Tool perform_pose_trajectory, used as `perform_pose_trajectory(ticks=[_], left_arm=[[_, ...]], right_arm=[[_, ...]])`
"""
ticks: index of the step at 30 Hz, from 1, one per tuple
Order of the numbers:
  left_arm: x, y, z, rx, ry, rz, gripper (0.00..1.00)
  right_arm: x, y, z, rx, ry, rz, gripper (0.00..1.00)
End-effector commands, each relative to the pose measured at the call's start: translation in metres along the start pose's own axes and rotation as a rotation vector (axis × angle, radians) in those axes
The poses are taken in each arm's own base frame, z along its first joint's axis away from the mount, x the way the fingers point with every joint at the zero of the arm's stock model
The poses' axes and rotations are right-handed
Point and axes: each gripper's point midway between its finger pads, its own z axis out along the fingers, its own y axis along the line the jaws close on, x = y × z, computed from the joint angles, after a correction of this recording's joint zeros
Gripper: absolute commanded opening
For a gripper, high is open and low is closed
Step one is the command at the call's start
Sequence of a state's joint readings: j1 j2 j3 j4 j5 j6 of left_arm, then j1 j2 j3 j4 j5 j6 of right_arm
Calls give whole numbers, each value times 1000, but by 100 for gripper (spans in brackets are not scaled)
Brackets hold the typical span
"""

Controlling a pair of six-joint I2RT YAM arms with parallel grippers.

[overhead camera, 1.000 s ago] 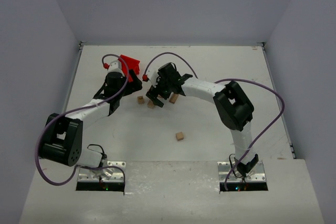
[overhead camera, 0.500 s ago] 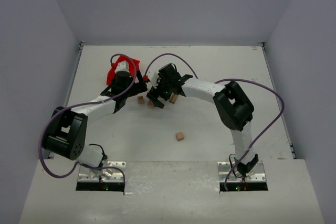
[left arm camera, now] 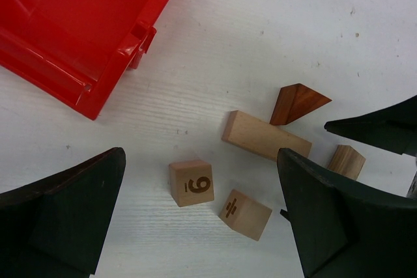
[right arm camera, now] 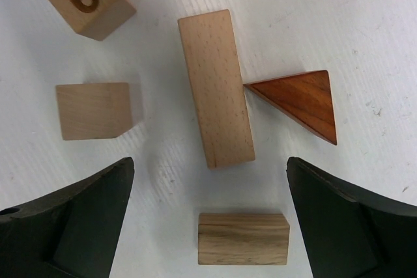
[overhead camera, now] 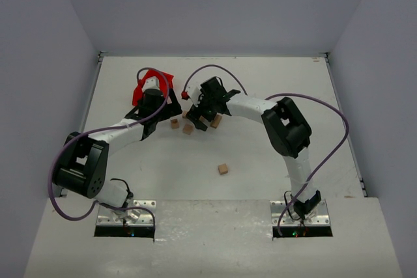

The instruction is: Build the wood block tower

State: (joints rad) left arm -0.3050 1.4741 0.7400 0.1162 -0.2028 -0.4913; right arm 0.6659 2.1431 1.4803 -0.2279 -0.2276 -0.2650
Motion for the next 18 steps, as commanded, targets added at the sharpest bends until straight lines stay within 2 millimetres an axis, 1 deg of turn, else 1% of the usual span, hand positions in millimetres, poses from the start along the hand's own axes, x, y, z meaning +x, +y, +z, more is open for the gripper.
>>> perform_pose_trajectory(ticks=[1, 11, 18], left_arm=[[-13, -11, 1, 24, -46, -6, 100], [-9, -12, 7, 28, -33, 2, 100], [-9, -12, 8, 28, -31, 5, 100]], right_arm=[[-15, -9, -1, 24, -26, -29, 99], [-8, -14, 1, 36, -15, 2, 99], [-13, -13, 10, 7, -28, 3, 99]])
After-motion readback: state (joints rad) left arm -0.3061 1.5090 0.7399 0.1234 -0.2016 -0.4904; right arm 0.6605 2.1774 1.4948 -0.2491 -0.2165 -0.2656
